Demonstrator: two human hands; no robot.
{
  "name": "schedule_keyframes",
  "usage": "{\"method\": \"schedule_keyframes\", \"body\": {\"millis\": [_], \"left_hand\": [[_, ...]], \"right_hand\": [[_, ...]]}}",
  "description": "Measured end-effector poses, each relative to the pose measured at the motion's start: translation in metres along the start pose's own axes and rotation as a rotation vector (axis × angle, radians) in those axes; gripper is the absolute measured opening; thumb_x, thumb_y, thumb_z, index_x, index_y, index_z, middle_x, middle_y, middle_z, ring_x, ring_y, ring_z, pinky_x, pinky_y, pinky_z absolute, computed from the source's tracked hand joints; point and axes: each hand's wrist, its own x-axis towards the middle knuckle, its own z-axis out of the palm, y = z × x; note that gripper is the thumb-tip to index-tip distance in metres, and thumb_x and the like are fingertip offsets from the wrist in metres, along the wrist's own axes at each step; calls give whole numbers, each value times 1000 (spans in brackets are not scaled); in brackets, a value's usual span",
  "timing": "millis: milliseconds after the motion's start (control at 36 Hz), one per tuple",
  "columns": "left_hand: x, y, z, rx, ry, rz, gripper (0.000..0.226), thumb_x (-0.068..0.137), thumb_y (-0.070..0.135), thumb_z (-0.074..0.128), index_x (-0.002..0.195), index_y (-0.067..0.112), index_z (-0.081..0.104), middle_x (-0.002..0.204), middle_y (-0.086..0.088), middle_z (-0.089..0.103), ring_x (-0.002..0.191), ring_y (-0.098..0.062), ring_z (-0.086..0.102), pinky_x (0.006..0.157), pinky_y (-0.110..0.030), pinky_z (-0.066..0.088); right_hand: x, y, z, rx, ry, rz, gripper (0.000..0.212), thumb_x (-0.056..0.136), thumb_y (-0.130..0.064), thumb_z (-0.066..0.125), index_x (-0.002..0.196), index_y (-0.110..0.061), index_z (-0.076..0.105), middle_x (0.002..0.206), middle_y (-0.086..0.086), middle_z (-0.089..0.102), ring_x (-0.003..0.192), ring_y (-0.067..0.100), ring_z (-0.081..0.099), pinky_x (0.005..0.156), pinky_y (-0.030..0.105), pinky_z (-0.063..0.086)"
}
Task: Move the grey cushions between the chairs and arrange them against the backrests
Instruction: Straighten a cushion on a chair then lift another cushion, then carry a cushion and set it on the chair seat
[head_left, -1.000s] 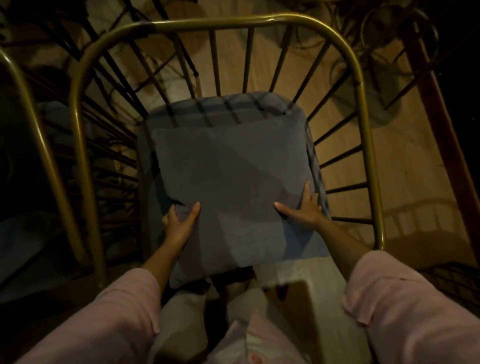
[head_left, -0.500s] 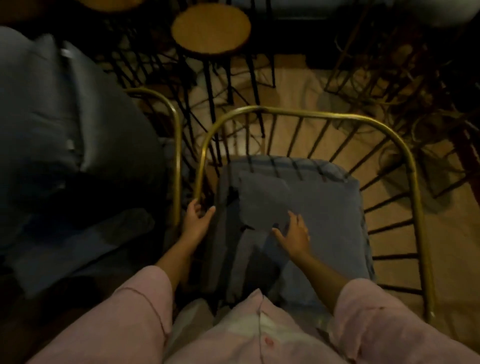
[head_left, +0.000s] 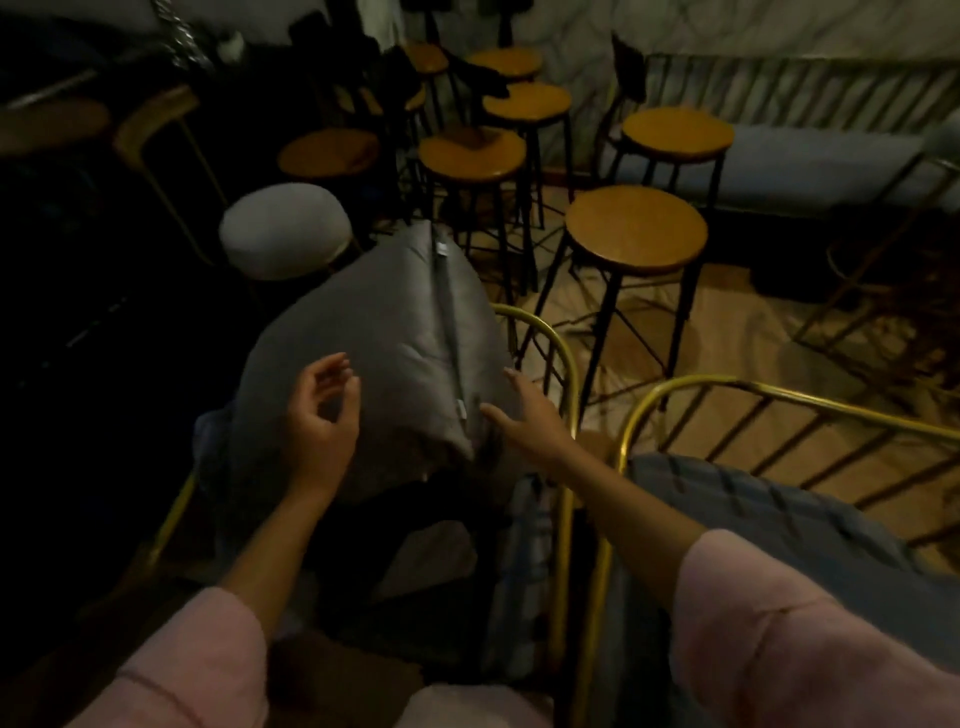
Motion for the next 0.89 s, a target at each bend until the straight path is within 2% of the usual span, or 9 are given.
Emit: {"method": "schedule_keyframes", "body": {"millis": [83, 222, 306, 361, 500, 611, 750, 806, 889], "left_hand": [[47, -29, -34, 53, 101, -175, 33, 94, 8, 60, 126, 2, 55, 116, -8, 59, 97, -14, 60, 78, -4, 43], [80, -103, -74, 147, 287, -537, 34, 96, 14, 56, 125, -2, 57, 125, -22, 63, 117, -36, 59, 94, -38, 45], [86, -145, -85, 155, 277, -677, 37, 97, 19, 56, 125, -4, 58, 127, -25, 62, 118, -40, 57, 98, -41, 45], [92, -163, -91, 206, 251, -748, 40, 97, 31, 54, 126, 4, 60, 128, -21, 62, 117, -40, 57, 98, -44, 45], [117, -192, -98, 215, 203, -867, 50, 99, 45, 44, 130, 7, 57, 134, -21, 58, 122, -41, 53, 103, -45, 42], [137, -205, -95, 222, 157, -896, 54, 102, 45, 38, 133, 4, 55, 138, -23, 53, 125, -43, 50, 101, -44, 40], [148, -213, -94, 38, 158, -1012, 71, 90, 64, 46, 140, 13, 51, 145, -16, 50, 130, -37, 48, 111, -48, 38], [150, -208, -96, 36, 176, -998, 67, 92, 57, 50, 141, 11, 49, 146, -15, 49, 131, -37, 47, 106, -44, 41], [146, -200, -103, -151, -2, -1003, 76, 84, 68, 54, 140, 17, 50, 142, -9, 54, 125, -33, 55, 88, -37, 48]], "right_hand": [[32, -42, 22, -20, 22, -32, 72, 91, -46, 63, 150, -16, 34, 149, 12, 46, 137, 30, 44, 111, 45, 39], [72, -81, 56, -20, 71, -30, 81, 81, -67, 62, 143, -21, 39, 142, 4, 52, 133, 28, 48, 106, 47, 43], [87, -92, 73, -87, 25, 51, 118, 62, -92, 53, 153, -25, 20, 156, 4, 38, 143, 30, 36, 112, 58, 33], [94, -94, 83, -167, 15, 105, 127, 57, -99, 45, 156, -31, 3, 162, 7, 25, 147, 33, 26, 116, 63, 21], [105, -82, 94, -375, 84, 112, 127, 55, -103, 32, 155, -36, -9, 160, 9, 26, 146, 33, 26, 114, 65, 14], [115, -75, 97, -387, 121, 97, 124, 57, -102, 36, 154, -39, -9, 159, 7, 29, 145, 30, 27, 114, 64, 16], [122, -74, 101, -378, 143, 86, 122, 59, -99, 42, 154, -40, -5, 159, 6, 30, 145, 29, 28, 112, 64, 20], [123, -75, 100, -372, 143, 89, 121, 59, -98, 44, 154, -40, -2, 158, 5, 32, 144, 29, 30, 111, 64, 21], [123, -76, 94, -330, 142, 85, 121, 58, -96, 51, 155, -39, 5, 157, 2, 36, 143, 29, 33, 111, 64, 21]]}}
